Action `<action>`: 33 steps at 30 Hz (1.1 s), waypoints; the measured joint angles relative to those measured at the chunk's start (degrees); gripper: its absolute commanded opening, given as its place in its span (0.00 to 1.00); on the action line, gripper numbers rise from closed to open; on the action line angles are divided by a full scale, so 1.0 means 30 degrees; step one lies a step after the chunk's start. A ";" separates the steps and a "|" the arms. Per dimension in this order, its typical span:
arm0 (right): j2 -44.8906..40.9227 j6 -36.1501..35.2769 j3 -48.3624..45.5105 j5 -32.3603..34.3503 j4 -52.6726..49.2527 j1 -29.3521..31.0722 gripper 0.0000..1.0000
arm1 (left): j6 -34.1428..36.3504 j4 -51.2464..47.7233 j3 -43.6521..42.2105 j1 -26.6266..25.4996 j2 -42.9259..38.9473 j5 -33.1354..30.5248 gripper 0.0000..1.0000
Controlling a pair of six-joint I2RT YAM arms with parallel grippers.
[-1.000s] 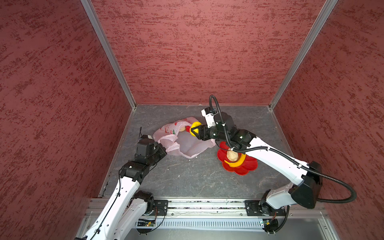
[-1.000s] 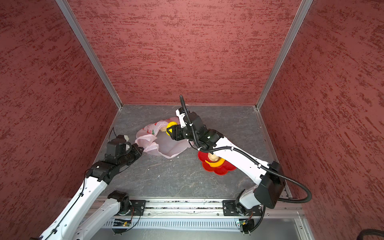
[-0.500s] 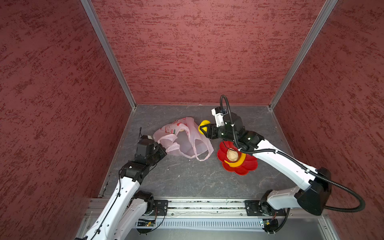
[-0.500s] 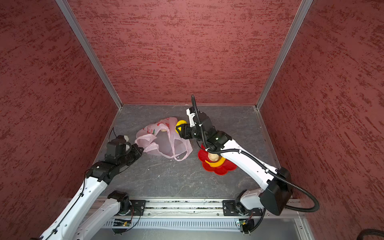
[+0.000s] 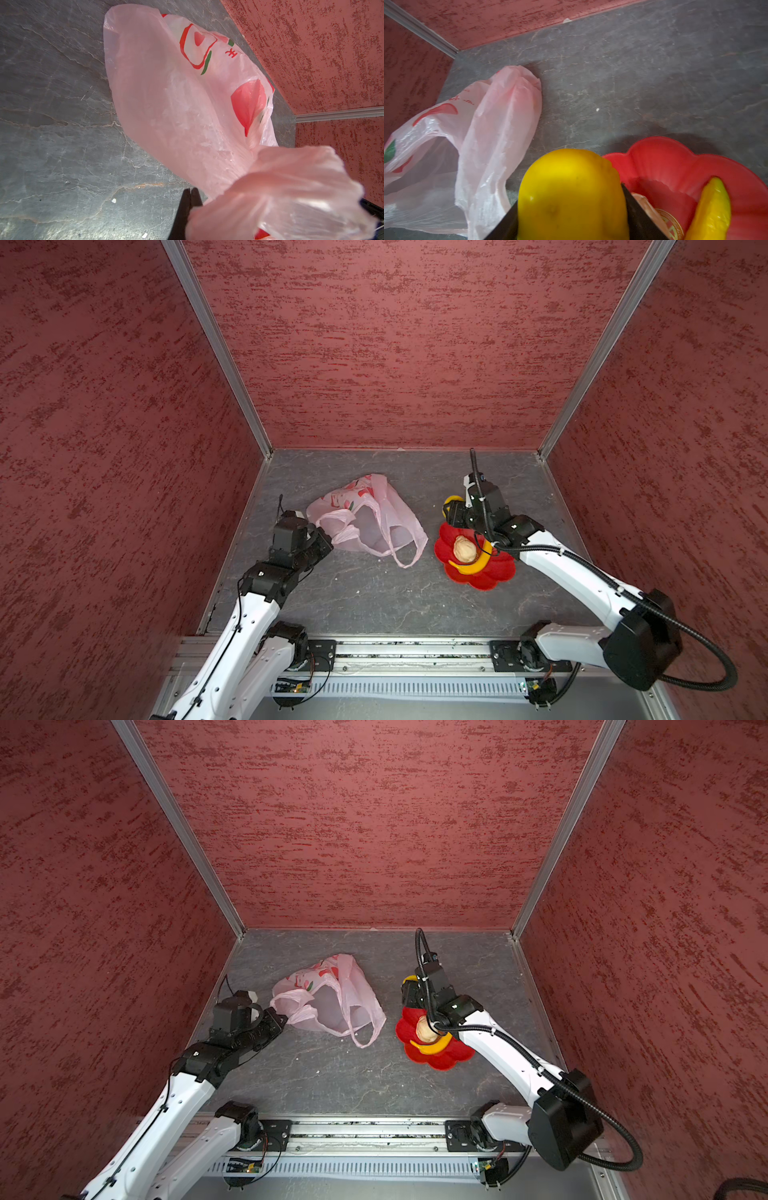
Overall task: Take the fake fruits out of the plastic bag
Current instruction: 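Carry the yellow lemon over the red plate with the right gripper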
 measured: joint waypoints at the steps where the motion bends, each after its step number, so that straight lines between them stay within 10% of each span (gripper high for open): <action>1: -0.0138 0.0036 -0.0233 0.0095 -0.0015 -0.0255 0.41 | 0.0029 0.0000 0.0000 0.0007 0.0044 0.0000 0.00; 33: 0.0758 0.0517 -0.2856 0.0743 -0.0495 -0.3228 0.42 | 0.0321 0.0306 0.0007 0.0226 0.0976 0.0284 0.00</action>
